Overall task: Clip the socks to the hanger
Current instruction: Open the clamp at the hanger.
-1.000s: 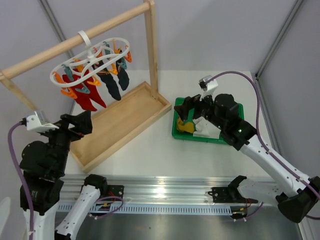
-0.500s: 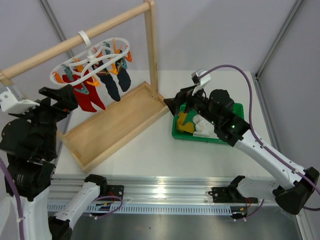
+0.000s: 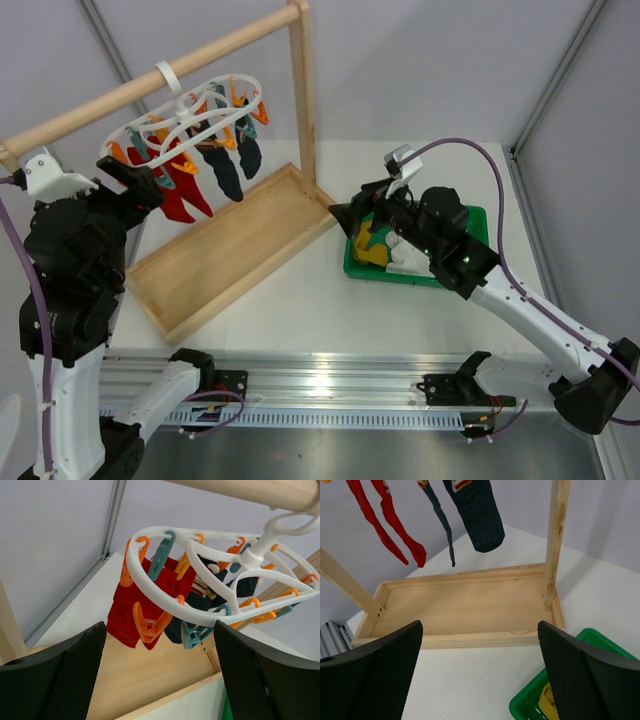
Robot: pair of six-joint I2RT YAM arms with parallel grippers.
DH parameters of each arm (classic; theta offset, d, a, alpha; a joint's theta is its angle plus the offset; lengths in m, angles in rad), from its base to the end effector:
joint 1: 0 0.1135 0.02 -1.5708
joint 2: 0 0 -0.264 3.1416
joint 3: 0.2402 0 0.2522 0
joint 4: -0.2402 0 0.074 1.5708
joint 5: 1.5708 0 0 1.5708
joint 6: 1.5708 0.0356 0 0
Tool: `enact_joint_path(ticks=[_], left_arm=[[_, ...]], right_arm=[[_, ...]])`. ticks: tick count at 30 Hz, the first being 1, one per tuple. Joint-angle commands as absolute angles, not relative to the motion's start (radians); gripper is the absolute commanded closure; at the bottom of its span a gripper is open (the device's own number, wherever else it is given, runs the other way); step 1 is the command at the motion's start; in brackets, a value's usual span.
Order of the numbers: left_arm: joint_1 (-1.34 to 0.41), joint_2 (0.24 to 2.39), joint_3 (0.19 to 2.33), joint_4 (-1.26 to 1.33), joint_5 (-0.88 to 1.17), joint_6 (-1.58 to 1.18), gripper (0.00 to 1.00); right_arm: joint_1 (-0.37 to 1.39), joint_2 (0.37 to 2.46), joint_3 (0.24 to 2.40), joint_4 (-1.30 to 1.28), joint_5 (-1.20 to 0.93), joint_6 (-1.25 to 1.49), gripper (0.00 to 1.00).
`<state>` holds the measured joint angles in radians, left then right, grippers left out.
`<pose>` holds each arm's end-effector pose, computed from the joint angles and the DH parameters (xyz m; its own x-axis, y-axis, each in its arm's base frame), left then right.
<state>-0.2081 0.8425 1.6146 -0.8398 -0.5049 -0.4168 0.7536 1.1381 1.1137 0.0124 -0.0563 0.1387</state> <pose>0.0846 -0.0003 0.5173 0.0574 -0.3743 -0.9255 -0.2932 0.8799 -0.3740 0.1920 0.1829 0.4059 -0.1088 0.0872 -0.9902 -0.7160 0.6841 0.1389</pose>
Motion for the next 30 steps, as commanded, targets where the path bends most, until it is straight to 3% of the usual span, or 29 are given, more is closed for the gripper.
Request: enact_joint_path(ticks=[1, 30], left_arm=[[-0.199, 0.857, 1.66, -0.853, -0.546, -0.385, 0.11], [-0.201, 0.885, 1.606, -0.781, -0.554, -0.304, 0.27]], right_arm=[[0.759, 1.075, 1.091, 0.052, -0.061, 0.149, 0.01], [0.758, 1.037, 1.019, 0.072, -0.055, 0.156, 0.0]])
